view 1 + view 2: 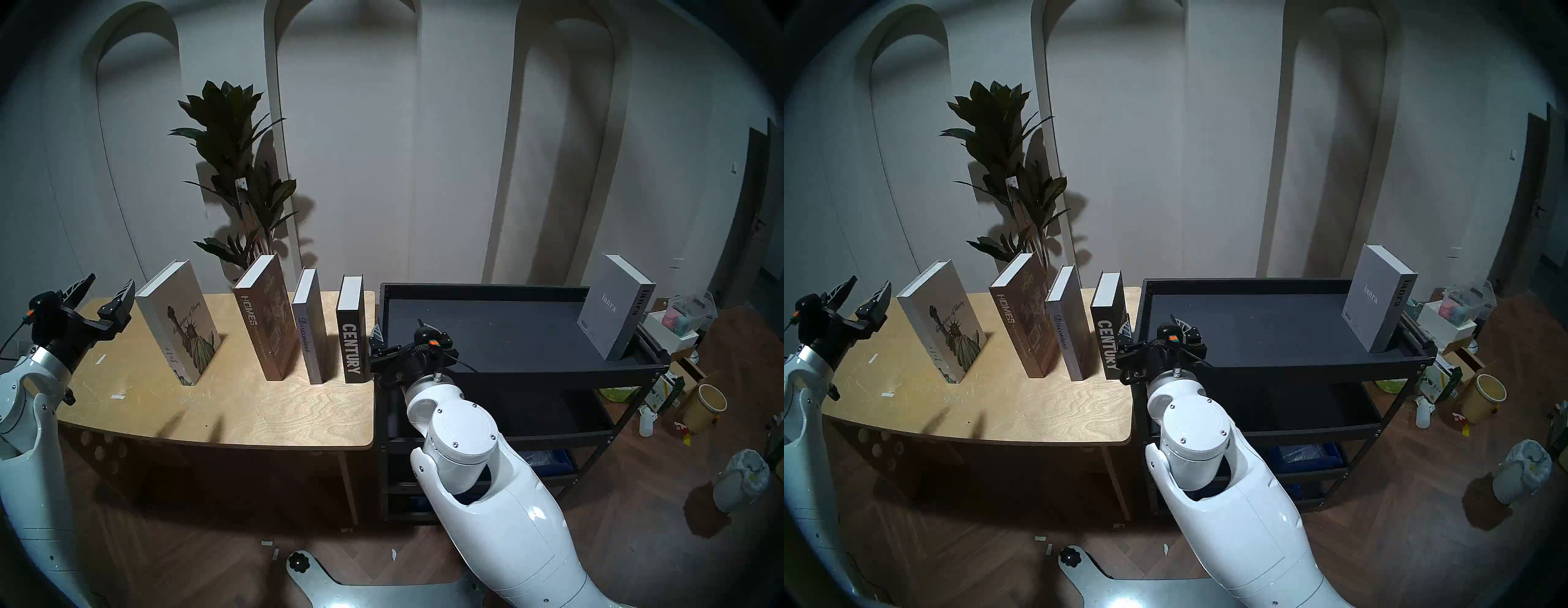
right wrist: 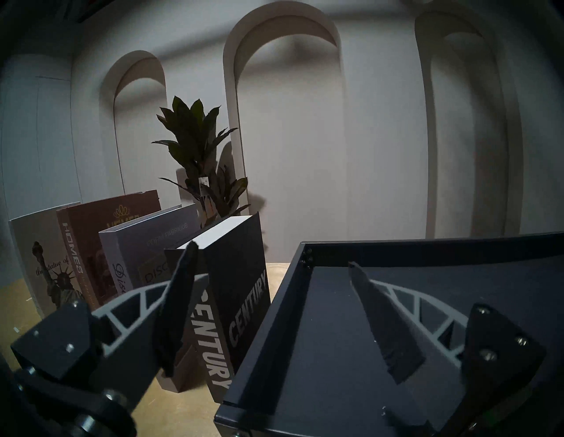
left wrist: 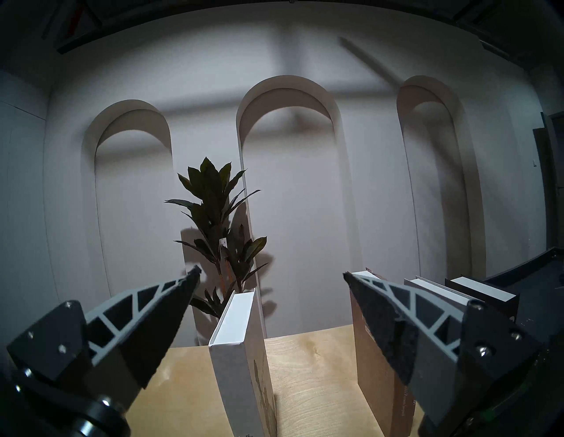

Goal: Move the books from the display table onto the shelf, standing them upright with spines facing out and tallest at one end

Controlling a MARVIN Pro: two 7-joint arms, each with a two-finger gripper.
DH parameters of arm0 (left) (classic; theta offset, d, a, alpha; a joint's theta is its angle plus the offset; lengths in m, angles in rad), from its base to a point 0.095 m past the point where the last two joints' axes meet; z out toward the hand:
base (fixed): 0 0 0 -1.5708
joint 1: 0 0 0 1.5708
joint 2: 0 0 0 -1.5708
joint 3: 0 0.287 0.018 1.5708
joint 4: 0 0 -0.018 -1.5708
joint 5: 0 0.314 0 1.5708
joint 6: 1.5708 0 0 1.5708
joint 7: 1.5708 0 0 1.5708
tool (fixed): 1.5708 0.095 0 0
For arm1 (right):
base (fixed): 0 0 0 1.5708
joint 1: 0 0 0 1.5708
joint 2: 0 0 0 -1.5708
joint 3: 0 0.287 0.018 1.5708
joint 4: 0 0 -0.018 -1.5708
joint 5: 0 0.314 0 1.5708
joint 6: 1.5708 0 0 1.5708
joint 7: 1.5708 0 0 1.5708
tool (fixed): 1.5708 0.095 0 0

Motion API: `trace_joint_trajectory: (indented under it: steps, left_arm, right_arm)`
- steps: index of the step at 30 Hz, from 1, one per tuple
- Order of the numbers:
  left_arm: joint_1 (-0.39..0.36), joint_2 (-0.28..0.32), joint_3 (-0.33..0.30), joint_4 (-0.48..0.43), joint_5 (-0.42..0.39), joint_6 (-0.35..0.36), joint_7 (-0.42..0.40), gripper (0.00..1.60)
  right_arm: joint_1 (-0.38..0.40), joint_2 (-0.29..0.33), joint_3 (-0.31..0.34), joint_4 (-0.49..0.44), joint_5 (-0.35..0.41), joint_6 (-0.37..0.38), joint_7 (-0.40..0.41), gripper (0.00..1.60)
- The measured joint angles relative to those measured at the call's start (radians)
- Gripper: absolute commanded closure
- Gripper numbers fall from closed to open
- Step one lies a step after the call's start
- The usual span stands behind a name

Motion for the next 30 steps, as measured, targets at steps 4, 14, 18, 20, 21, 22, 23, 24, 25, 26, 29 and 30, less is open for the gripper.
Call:
trace_joint_trajectory:
  steps: [4, 14, 18, 20, 21, 22, 23, 24, 25, 26, 29, 30]
  left_arm:
    - [0.0, 0.0, -0.002, 0.001, -0.001, -0.007, -0.007, 0.0]
    - [-0.001, 0.0, -0.003, 0.003, -0.001, -0.019, -0.017, 0.0]
    - [-0.001, -0.001, -0.004, 0.004, -0.001, -0.022, -0.02, 0.0]
    - [-0.001, -0.001, -0.004, 0.005, -0.001, -0.023, -0.021, 0.0]
    - [-0.001, -0.001, -0.004, 0.005, -0.001, -0.023, -0.022, 0.0]
    - [-0.001, -0.001, -0.004, 0.005, -0.001, -0.024, -0.022, 0.0]
    - [-0.001, -0.001, -0.004, 0.006, -0.001, -0.025, -0.023, 0.0]
    - [-0.002, -0.001, -0.004, 0.006, -0.001, -0.025, -0.023, 0.0]
    - [-0.002, -0.001, -0.004, 0.006, -0.001, -0.026, -0.023, 0.0]
    - [-0.002, -0.002, -0.004, 0.006, -0.001, -0.027, -0.024, 0.0]
    - [-0.002, -0.002, -0.004, 0.006, 0.0, -0.028, -0.024, 0.0]
    - [-0.002, -0.002, -0.004, 0.006, 0.0, -0.028, -0.024, 0.0]
  right_arm:
    - [0.045, -0.011, -0.035, 0.043, -0.006, 0.0, -0.052, 0.0]
    - [0.131, -0.032, -0.12, 0.123, 0.018, -0.007, -0.182, 0.0]
    - [0.154, -0.04, -0.138, 0.128, 0.03, -0.013, -0.217, 0.0]
    - [0.164, -0.044, -0.145, 0.125, 0.035, -0.015, -0.232, 0.0]
    - [0.167, -0.046, -0.147, 0.125, 0.037, -0.015, -0.238, 0.0]
    - [0.171, -0.047, -0.149, 0.124, 0.039, -0.016, -0.243, 0.0]
    - [0.176, -0.049, -0.151, 0.124, 0.041, -0.016, -0.248, 0.0]
    - [0.178, -0.05, -0.152, 0.125, 0.042, -0.017, -0.25, 0.0]
    - [0.182, -0.052, -0.154, 0.125, 0.043, -0.018, -0.253, 0.0]
    - [0.186, -0.054, -0.156, 0.127, 0.043, -0.019, -0.257, 0.0]
    - [0.197, -0.059, -0.16, 0.138, 0.043, -0.02, -0.26, 0.0]
    - [0.2, -0.06, -0.161, 0.142, 0.043, -0.021, -0.26, 0.0]
